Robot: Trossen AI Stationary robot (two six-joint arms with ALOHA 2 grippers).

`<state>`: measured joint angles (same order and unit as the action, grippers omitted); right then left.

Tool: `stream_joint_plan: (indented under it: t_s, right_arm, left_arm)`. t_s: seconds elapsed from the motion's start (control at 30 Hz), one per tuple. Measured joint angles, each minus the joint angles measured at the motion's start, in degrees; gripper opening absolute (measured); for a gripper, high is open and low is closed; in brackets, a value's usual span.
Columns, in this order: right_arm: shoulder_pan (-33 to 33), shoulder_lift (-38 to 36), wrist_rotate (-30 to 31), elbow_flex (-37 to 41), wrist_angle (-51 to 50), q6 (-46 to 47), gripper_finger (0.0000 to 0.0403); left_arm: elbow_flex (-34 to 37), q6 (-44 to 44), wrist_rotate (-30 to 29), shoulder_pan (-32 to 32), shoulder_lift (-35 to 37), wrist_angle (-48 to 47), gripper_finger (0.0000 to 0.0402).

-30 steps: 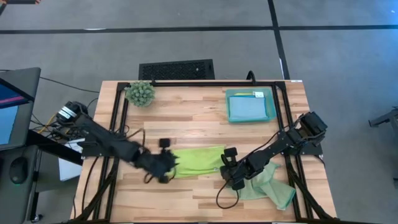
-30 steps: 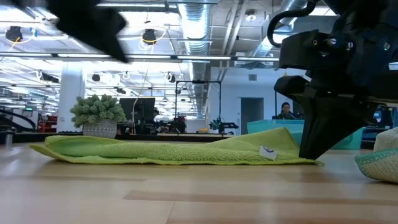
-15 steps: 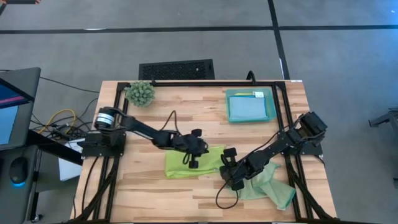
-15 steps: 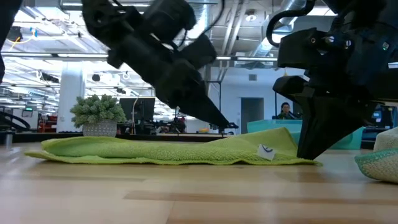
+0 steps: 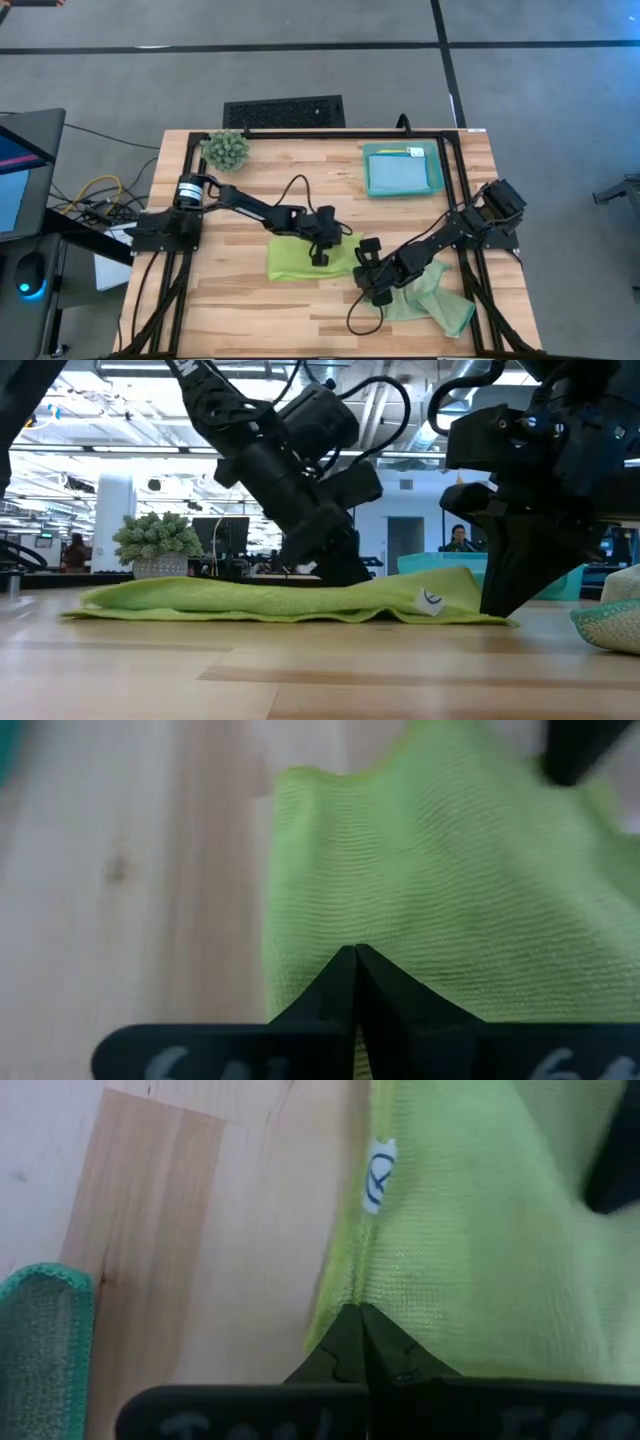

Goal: Fold microfiber towels
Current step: Fold the green microfiber cloth

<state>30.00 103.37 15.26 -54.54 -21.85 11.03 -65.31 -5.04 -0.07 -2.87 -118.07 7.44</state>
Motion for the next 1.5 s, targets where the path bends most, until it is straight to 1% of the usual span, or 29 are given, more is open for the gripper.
stream_joint_plan:
  t_s: [0.1, 0.17, 0.33, 0.4, 0.57, 0.6, 0.63, 0.73, 0.8, 0.87, 0.97, 1.03, 1.13, 1.2, 1.27, 1.37, 1.43, 1.5]
  right_arm:
    - [0.2, 0.0, -0.1, 0.0, -0.1, 1.0, 0.0001]
    - [0.5, 0.0, -0.4, 0.0, -0.2, 1.0, 0.0001]
    - [0.9, -0.1, -1.0, 0.0, -0.4, 1.0, 0.0001]
    - [0.9, -0.1, -1.1, 0.0, -0.4, 1.0, 0.0001]
    - [0.9, -0.1, -1.1, 0.0, -0.3, 1.1, 0.0001]
    - [0.9, -0.1, -1.1, 0.0, -0.3, 1.1, 0.0001]
    - [0.9, -0.1, -1.1, 0.0, -0.3, 1.1, 0.0001]
    - [0.6, -0.1, -1.3, 0.0, -0.1, 1.1, 0.0001]
    - [0.4, -0.1, -1.7, 0.0, 0.0, 1.1, 0.0001]
    - [0.4, -0.1, -1.7, 0.0, 0.0, 1.1, 0.0001]
    - [0.4, -0.1, -1.6, 0.0, 0.0, 1.1, 0.0001]
    - [0.4, -0.1, -1.5, 0.0, 0.0, 1.1, 0.0001]
    - [0.4, 0.0, -1.4, 0.0, 0.0, 1.1, 0.0001]
    - [0.4, 0.0, -1.4, 0.0, 0.0, 1.1, 0.0001]
    - [0.4, 0.0, -1.3, 0.0, 0.0, 1.1, 0.0001]
    - [0.3, 0.0, -1.3, 0.0, 0.0, 1.1, 0.0001]
    - [0.3, 0.0, -1.3, 0.0, 0.0, 1.1, 0.0001]
    - [0.3, 0.0, -1.3, 0.0, 0.0, 1.1, 0.0001]
  left_arm:
    - [0.0, 0.0, -5.7, -0.2, 0.2, -0.4, 0.0]
    - [0.1, -0.2, -8.0, -0.1, 1.1, -2.3, 0.0]
    - [0.1, -0.3, -11.0, 0.4, 3.0, -6.2, 0.0]
    - [0.1, -0.3, -11.4, 0.6, 3.3, -6.4, 0.0]
    - [0.1, 0.2, -14.9, 0.6, 4.0, -6.2, 0.0]
    - [0.2, 0.2, -14.5, 0.6, 4.2, -5.8, 0.0]
    - [0.2, 0.0, -12.5, 0.6, 4.3, -4.6, 0.0]
    - [0.2, -0.1, -2.9, 0.7, 4.4, -2.3, 0.0]
    - [0.2, -0.1, 2.3, 0.6, 4.4, -2.1, 0.0]
    - [0.2, 0.0, 4.6, 0.6, 4.4, -2.1, 0.0]
    - [0.2, 1.2, 4.8, 0.5, 4.4, -3.0, 0.0]
    - [0.2, 1.7, 5.5, -0.1, 4.4, -5.3, 0.0]
    - [0.2, 1.6, 5.6, -2.6, 4.4, -8.0, 0.0]
    - [0.2, 1.7, 5.6, -4.7, 4.4, -6.7, 0.0]
    - [0.2, 1.6, 5.3, -6.9, 4.4, -2.7, 0.0]
    - [0.1, 1.6, 1.4, -9.8, 4.4, 2.0, 0.0]
    - [0.1, 1.6, -1.8, -11.0, 4.4, 2.3, 0.0]
    - [0.1, 1.7, -3.5, -11.5, 4.4, 1.6, 0.0]
